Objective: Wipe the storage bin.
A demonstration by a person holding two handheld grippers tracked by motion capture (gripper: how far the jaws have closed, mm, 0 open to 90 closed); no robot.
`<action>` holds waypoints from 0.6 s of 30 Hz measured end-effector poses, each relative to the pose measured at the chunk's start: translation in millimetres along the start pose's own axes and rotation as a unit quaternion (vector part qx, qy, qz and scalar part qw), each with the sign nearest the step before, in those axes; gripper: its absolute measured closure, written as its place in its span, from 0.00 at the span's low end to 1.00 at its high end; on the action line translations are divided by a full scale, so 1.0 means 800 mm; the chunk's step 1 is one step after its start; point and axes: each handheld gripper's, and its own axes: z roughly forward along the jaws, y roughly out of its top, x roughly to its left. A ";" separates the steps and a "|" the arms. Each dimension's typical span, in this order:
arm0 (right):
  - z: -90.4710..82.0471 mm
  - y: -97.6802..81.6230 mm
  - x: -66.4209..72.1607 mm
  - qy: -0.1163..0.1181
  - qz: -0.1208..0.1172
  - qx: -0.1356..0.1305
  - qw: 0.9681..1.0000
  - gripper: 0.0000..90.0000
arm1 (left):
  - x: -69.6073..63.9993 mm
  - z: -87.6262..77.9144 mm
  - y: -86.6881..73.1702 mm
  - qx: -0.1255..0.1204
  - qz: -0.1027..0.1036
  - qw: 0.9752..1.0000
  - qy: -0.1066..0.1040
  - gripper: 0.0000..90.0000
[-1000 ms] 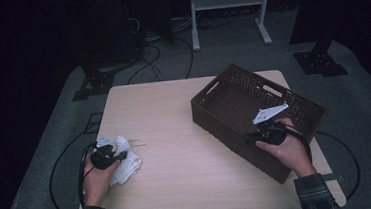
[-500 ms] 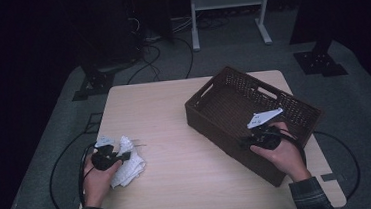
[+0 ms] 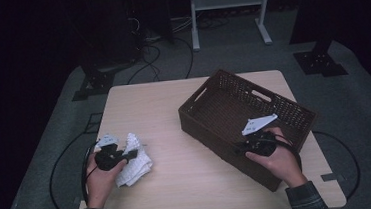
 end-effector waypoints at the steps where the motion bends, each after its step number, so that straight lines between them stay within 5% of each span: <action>1: 0.000 0.000 0.001 0.001 -0.002 0.000 1.000 0.88 | -0.003 -0.001 0.002 -0.004 0.001 1.000 -0.007 0.84; 18: 0.006 0.003 0.019 0.007 -0.019 0.000 1.000 0.88 | -0.026 0.000 0.015 -0.021 0.022 0.999 -0.025 0.85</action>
